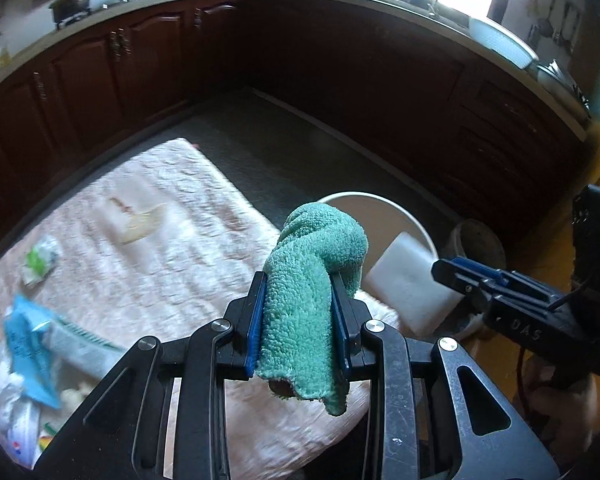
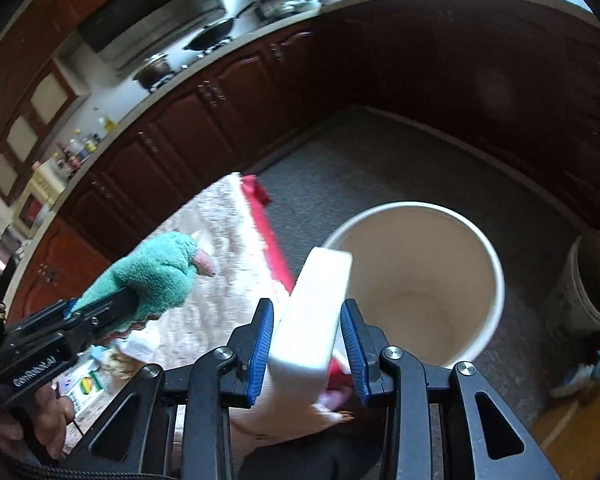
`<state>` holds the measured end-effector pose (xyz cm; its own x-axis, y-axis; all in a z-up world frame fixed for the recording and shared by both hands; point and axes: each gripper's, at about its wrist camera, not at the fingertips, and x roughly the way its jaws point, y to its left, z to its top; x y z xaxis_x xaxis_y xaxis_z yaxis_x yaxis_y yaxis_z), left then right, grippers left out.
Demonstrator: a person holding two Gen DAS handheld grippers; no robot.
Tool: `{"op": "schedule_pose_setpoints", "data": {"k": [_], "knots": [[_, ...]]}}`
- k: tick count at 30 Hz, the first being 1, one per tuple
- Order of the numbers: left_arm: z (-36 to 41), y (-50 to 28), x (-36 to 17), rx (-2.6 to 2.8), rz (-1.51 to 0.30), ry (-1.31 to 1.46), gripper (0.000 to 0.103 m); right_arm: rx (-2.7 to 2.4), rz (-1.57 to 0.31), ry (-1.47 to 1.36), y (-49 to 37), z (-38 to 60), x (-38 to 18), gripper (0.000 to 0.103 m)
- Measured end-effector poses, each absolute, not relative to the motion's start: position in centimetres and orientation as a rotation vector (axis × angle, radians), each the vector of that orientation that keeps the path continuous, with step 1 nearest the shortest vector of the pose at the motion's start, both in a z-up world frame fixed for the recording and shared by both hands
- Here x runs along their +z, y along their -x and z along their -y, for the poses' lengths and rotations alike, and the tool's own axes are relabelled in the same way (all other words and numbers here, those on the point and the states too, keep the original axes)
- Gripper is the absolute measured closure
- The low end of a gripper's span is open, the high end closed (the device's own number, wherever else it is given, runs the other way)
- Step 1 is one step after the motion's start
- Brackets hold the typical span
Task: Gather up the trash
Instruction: 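Carry the green towel and white sponge over the white bucket with both tools, then open both tools to drop the towel and sponge into the bucket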
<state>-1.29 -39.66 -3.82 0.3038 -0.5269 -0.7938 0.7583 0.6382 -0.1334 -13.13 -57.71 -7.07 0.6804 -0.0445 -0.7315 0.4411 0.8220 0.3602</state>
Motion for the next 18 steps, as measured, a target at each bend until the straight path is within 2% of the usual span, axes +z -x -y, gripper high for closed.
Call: {"op": "schedule_pose_setpoints", "data": {"k": [10,12,13,16,18], "knots": [[43.7,0.7,-6.5,-0.910,-1.018,-0.259,0.075,-0.386,-0.823,-0.621,14.4,61.6,-10.3,0.070],[43.9,0.5,-7.0,-0.916,-1.037,-0.238,0.071,-0.399,-0.839,-0.630,14.8,62.0,-10.6,0.070],[44.0,0.5,-7.2,-0.922,-1.042,-0.228,0.065,-0.402,-0.843,-0.630,14.8,61.9,-10.7,0.069],[43.9,0.5,-7.4,-0.946,-1.059,-0.177,0.044,-0.407,-0.836,-0.633,15.1,61.7,-10.5,0.043],[43.8,0.5,-7.4,-0.960,-1.066,-0.153,0.041,-0.409,-0.832,-0.647,15.1,61.8,-10.5,0.040]]}}
